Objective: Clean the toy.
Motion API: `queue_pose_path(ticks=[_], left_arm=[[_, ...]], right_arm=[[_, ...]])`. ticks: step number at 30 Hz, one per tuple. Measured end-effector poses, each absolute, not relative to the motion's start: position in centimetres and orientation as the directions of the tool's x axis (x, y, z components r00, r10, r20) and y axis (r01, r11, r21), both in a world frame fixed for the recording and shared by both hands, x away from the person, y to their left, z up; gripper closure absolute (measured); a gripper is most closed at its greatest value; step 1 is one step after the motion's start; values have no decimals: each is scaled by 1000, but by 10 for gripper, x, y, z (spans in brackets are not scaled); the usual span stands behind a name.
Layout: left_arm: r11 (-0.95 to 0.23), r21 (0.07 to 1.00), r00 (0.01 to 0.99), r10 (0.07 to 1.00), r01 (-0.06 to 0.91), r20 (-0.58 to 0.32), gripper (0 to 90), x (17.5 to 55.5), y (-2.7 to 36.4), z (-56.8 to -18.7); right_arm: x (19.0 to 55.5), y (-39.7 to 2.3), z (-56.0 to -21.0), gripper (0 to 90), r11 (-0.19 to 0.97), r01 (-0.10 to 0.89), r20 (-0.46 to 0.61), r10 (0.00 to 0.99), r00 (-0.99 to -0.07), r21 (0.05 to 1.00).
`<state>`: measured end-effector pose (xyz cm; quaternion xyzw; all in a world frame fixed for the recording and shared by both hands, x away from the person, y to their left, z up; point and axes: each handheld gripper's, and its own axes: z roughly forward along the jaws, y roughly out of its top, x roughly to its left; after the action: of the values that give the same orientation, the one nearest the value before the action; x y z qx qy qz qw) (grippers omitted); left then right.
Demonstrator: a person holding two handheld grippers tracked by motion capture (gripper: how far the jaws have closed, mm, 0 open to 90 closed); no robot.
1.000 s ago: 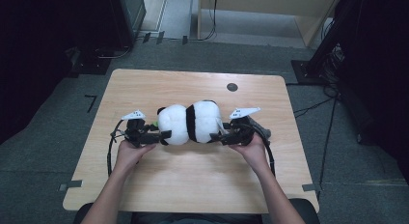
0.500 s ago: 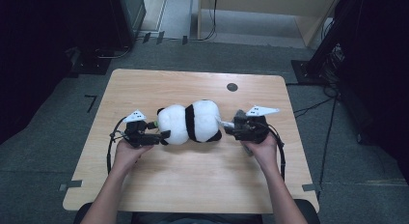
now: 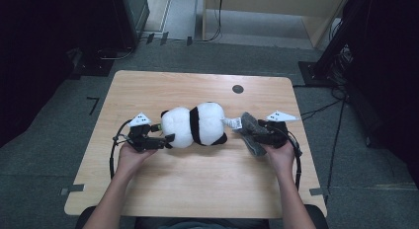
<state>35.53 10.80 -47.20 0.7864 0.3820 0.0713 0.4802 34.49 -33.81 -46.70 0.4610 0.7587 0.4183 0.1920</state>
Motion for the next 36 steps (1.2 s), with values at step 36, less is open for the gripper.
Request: queue_pose_path(ticks=[36], left_arm=[[-217,824,709,647,523,-280,151,354,106,-468]], right_arm=[[359,-344,-511,701,202,671,123,907,-403,713]])
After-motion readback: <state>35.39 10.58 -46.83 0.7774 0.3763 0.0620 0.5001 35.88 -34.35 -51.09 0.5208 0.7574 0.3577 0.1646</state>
